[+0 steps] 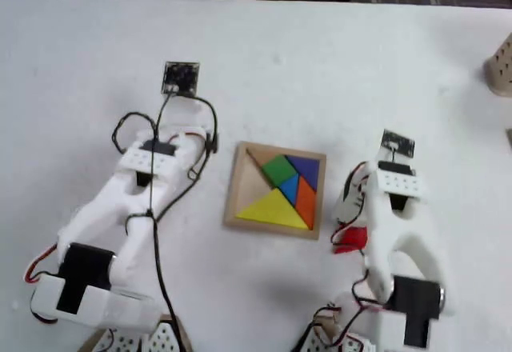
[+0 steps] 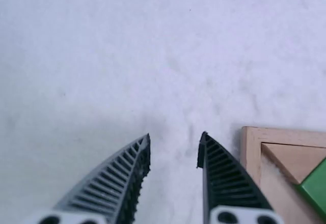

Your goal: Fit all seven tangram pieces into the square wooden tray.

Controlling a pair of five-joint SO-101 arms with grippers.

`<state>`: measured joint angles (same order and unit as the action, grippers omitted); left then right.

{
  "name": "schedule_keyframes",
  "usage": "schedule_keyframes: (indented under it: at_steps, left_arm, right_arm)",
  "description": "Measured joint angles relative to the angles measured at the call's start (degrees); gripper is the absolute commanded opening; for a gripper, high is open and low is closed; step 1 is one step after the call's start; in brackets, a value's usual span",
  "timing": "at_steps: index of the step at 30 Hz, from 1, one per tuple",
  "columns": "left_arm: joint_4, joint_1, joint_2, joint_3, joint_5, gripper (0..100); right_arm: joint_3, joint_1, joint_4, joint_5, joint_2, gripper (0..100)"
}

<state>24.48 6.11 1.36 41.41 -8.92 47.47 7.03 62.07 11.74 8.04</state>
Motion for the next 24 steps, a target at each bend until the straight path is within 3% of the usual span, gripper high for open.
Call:
schedule_keyframes:
  at_steps: [4,9,24]
  left_arm:
    - [0.0,0.0,0.0,0.0,0.0,17]
    - [0.0,0.0,0.0,0.0,0.0,17]
    - [0.0,0.0,0.0,0.0,0.0,17]
  right_arm:
    - [-3.6,0.0,2.2,0.0,-5.2,32.0]
    - [-5.7,0.0,3.0,0.0,-7.8,20.7]
    - [-5.8,0.2,3.0,-4.7,-7.8,20.5]
